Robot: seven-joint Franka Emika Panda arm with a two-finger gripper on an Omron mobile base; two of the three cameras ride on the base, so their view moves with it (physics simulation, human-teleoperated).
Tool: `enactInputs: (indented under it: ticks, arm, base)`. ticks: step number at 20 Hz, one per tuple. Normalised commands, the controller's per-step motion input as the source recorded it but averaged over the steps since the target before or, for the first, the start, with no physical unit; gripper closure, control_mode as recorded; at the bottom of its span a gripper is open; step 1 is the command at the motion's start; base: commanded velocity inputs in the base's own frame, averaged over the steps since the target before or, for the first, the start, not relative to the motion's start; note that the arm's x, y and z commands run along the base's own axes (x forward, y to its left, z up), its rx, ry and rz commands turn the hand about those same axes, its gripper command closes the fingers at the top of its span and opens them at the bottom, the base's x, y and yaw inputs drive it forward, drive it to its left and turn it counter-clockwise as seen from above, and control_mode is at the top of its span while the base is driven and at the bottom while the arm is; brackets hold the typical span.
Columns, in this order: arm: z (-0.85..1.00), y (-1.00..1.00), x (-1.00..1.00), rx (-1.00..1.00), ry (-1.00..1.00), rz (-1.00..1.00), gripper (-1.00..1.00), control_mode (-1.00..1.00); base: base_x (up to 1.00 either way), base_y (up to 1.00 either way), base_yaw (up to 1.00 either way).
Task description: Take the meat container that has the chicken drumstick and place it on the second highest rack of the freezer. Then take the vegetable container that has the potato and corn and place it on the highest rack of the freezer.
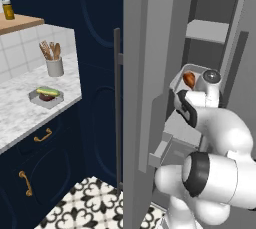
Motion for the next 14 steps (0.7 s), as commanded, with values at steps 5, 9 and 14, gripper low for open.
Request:
enactInputs:
  ticks: [5,9,14]
  arm:
    - [-0.03,-0.2,0.61,0.0,0.0,-0.05,1.0,-1.0]
    - [-0.01,-0.32,0.42,0.0,0.0,-0.03,1.0,-1.0]
    - [0.0,-0.34,0.4,0.01,-0.01,-0.01,1.0,-1.0]
  base:
    - [0.0,0.0,0.0]
    - [0.0,0.0,0.0]
    - [0.0,0.0,0.0]
